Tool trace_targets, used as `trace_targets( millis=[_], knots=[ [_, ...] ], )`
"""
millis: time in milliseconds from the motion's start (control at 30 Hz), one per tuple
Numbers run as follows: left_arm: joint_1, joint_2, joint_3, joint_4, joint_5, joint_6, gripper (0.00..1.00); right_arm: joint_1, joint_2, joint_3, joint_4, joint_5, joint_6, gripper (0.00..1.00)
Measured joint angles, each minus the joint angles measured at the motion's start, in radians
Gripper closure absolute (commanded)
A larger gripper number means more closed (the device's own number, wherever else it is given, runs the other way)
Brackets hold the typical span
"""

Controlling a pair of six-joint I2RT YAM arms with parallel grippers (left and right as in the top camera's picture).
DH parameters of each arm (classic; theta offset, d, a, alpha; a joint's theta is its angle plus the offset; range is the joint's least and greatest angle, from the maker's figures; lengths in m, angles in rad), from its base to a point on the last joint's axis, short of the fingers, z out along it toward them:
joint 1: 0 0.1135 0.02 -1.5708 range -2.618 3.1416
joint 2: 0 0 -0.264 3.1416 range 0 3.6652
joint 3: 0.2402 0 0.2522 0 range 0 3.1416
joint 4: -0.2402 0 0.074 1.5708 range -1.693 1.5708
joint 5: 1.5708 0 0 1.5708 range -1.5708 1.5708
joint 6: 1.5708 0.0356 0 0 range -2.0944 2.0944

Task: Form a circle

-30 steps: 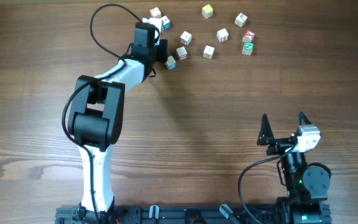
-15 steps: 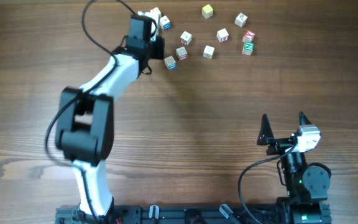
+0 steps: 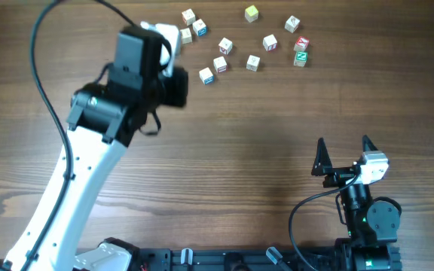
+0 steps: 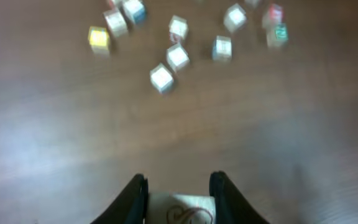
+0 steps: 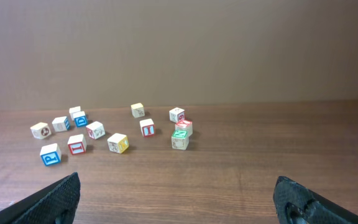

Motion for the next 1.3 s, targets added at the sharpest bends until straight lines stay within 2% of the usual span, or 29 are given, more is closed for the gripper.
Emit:
trace_targets(
  millis=[133, 233, 500, 667, 800, 1300],
  knots=[
    [-0.051, 0.013, -0.066, -0.008, 0.000, -0.014, 0.89, 0.000, 0.000, 0.000, 0.000, 0.000, 0.000, 0.00],
    [-0.077, 0.043, -0.185, 0.131, 0.000, -0.021, 0.90, 0.000, 0.000, 0.000, 0.000, 0.000, 0.000, 0.00],
    [-0.087, 0.140, -0.542, 0.653, 0.000, -0.022, 0.93, 0.000, 0.000, 0.000, 0.000, 0.000, 0.000, 0.00],
    [-0.087, 0.276, -0.583, 0.840, 0.000, -0.013, 0.94, 0.000, 0.000, 0.000, 0.000, 0.000, 0.000, 0.00],
    [-0.087, 0.388, -0.584, 0.860, 0.000, 0.006, 0.94, 0.000, 0.000, 0.000, 0.000, 0.000, 0.000, 0.00],
    [-0.087, 0.410, -0.584, 0.956, -0.004, 0.010, 0.89, 0.000, 0.000, 0.000, 0.000, 0.000, 0.000, 0.00]
  ],
)
